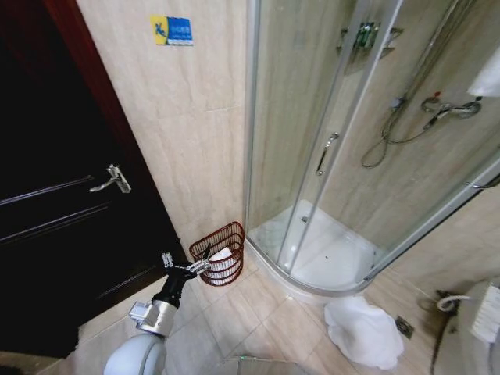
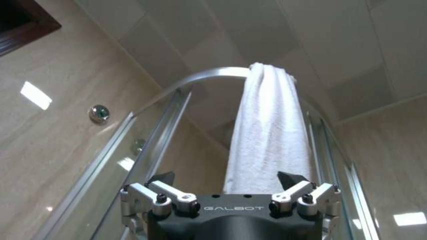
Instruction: Discard the used towel into the hamper.
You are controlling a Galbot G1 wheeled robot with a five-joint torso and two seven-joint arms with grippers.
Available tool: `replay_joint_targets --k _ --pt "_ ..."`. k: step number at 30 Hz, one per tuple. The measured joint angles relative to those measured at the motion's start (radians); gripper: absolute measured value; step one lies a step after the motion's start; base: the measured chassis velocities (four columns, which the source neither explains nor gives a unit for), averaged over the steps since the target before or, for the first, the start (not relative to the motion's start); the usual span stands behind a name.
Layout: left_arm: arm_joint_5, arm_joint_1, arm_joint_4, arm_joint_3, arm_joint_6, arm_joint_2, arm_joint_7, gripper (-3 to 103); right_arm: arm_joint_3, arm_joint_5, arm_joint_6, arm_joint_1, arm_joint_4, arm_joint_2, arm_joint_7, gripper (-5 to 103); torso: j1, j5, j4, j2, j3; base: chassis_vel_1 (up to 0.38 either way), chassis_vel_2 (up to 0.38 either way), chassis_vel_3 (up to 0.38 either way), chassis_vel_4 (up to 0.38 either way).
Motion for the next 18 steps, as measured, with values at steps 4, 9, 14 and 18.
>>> replay_joint_targets --k 4,9,14,18 --pt "0.000 0.000 0.000 0.000 0.000 0.000 0.000 100 0.019 0.009 -0.002 0.000 -0.010 -0.005 0.001 100 0.000 -0.0005 0.0001 0.000 0.000 -0.028 -0.030 0.020 0.016" --pt "0.000 0.000 0.000 0.000 0.000 0.001 0.000 100 0.035 0.024 -0.002 -0.006 -0.017 -0.004 0.000 100 0.000 -0.0007 -0.0001 0.000 0.000 0.000 0.000 0.000 0.000" --pt "0.000 0.000 0.000 0.000 0.000 0.001 0.000 100 0.027 0.023 0.002 -0.003 -0.019 0.002 -0.005 100 0.000 -0.0002 0.0000 0.000 0.000 -0.058 -0.063 0.074 0.059" --pt "0.000 0.000 0.000 0.000 0.000 0.000 0.000 100 0.019 0.021 0.008 -0.003 -0.023 0.006 -0.011 100 0.000 -0.0002 0.0002 0.000 0.000 -0.174 -0.153 0.178 0.151"
